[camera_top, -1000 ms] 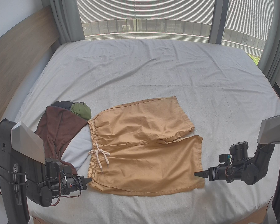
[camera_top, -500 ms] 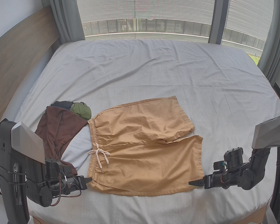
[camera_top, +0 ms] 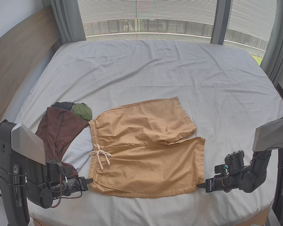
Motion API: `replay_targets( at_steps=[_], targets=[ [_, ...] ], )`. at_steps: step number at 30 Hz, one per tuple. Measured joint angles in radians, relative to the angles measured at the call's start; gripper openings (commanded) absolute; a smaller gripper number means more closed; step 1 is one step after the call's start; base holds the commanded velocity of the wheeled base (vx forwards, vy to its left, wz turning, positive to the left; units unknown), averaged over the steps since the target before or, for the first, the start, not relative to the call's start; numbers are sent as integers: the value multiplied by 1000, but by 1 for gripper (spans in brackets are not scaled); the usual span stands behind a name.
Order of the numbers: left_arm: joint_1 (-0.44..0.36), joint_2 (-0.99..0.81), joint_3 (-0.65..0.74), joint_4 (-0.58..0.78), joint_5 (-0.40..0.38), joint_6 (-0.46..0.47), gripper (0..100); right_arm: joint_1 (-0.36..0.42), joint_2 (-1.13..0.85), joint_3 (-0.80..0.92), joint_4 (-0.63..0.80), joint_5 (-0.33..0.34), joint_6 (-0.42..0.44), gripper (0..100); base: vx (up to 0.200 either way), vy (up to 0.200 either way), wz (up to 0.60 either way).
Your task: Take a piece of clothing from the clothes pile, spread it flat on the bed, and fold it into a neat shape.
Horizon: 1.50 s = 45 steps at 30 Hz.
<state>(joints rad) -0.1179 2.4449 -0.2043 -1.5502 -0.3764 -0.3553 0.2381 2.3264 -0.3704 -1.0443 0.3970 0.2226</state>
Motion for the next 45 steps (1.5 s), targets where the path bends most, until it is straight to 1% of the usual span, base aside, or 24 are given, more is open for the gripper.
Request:
replay_targets(
  at_steps=[13, 16, 20, 24, 27, 34, 37, 41, 45],
  targets=[
    [13, -17, 2, 0, -6, -6, 0, -1, -26, 24, 18, 1, -4, 0, 0, 0, 0],
    [21, -30, 22, 1, -12, -7, 0, 1, -45, 37, 55, 1, -16, 0, 0, 0, 0],
    [25, -39, 50, 3, -22, 3, 0, 3, -73, 43, 141, 1, -30, 0, 0, 0, 0],
    [29, -43, 76, 4, -28, 31, 0, 3, -100, 39, 154, 2, -37, 0, 0, 0, 0],
    [30, -46, 80, 2, -35, 33, 0, 2, -118, 38, 147, 4, -38, 0, 0, 0, 0],
    [31, -92, 60, 3, -53, 26, 0, -17, -195, 40, 55, 58, -31, 0, 0, 0, 0],
    [28, -133, 44, 3, -54, -7, 0, -33, -232, 41, 43, 75, -28, 0, 0, 0, 0],
    [26, -190, 11, 3, -55, -76, 0, -54, -269, 37, 25, 97, -27, 0, 0, 0, 0],
    [24, -236, -19, 2, -53, -116, 0, -71, -286, 32, -46, 103, -25, 0, 0, 0, 0]
  ],
)
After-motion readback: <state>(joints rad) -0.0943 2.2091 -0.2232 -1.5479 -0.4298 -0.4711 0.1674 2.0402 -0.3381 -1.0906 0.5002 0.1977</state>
